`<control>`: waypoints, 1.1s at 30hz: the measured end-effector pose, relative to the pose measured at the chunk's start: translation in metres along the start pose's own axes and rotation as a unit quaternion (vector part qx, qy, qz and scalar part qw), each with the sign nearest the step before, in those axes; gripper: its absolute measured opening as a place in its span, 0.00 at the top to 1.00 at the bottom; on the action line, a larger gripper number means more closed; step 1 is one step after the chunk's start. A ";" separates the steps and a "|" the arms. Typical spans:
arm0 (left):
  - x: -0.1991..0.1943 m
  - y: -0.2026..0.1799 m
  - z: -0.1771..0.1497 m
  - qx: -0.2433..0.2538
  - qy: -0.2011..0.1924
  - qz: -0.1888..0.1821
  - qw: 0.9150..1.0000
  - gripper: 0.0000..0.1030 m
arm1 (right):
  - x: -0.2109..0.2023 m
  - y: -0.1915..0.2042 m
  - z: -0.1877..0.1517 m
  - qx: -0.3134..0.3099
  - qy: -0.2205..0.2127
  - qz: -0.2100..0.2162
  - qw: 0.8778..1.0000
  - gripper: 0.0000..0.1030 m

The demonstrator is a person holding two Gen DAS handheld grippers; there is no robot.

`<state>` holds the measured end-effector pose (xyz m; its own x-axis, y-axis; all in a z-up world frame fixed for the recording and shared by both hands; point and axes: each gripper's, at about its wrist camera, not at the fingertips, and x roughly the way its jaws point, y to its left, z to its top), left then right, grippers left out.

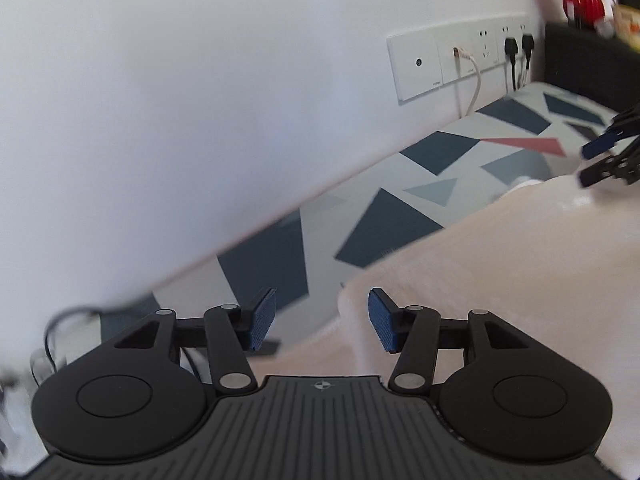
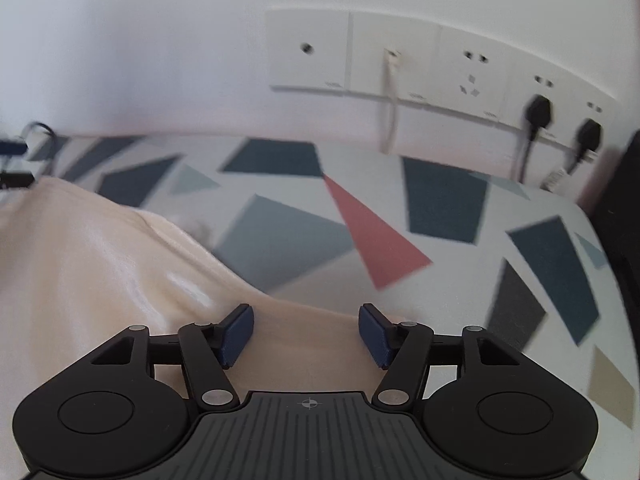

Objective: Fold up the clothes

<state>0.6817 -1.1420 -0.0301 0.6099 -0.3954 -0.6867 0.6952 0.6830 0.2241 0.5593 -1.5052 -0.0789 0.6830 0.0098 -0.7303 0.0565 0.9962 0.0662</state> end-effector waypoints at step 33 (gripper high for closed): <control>-0.046 0.005 -0.109 -0.189 0.107 0.031 0.976 0.13 | 0.004 0.048 0.016 -0.157 0.043 0.110 0.981 0.95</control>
<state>0.6155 -1.0535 -0.0729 0.5250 -0.2364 -0.8176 0.4440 0.8956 0.0261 0.5764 -1.4583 -0.0678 0.5883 0.2216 -0.7776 -0.3211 0.9467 0.0269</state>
